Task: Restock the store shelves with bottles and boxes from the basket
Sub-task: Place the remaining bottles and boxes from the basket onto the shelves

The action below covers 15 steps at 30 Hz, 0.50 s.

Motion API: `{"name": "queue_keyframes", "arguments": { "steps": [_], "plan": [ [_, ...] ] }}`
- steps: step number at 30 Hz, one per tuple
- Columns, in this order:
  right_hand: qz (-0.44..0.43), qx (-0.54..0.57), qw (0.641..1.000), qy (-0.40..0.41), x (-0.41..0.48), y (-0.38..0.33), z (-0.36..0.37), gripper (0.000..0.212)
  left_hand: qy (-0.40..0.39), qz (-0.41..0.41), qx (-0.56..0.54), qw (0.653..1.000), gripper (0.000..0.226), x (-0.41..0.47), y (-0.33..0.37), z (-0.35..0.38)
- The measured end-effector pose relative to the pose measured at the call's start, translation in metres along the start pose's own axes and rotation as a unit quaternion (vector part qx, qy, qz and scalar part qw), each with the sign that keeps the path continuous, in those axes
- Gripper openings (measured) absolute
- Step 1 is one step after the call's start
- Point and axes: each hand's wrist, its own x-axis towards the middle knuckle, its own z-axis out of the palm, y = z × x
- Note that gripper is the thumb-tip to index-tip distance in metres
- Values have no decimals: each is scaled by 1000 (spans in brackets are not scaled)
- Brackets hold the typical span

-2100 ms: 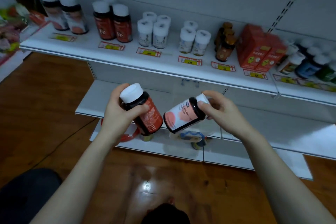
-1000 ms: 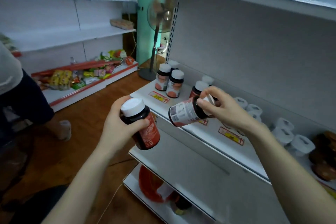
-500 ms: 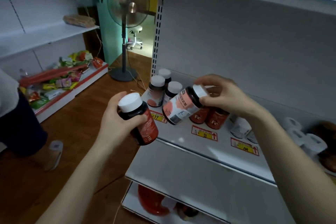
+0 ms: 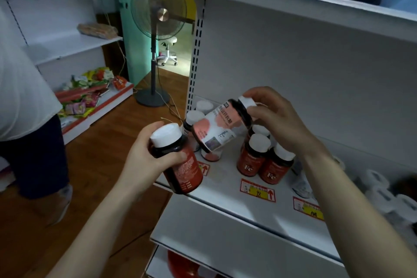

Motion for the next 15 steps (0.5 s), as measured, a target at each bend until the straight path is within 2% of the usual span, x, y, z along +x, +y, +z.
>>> {"name": "queue_keyframes", "arguments": {
  "steps": [7,11,15],
  "plan": [
    [38,176,984,-1,19,12,9,29,-146,-19,-82,986,77,1,2,-8],
    [56,241,969,9,26,21,14,25,-162,-23,-104,981,91,3,0,-9],
    [82,242,966,48,29,22,22,13,-153,-21,-103,983,81,6,-5,-10]
  ]
}}
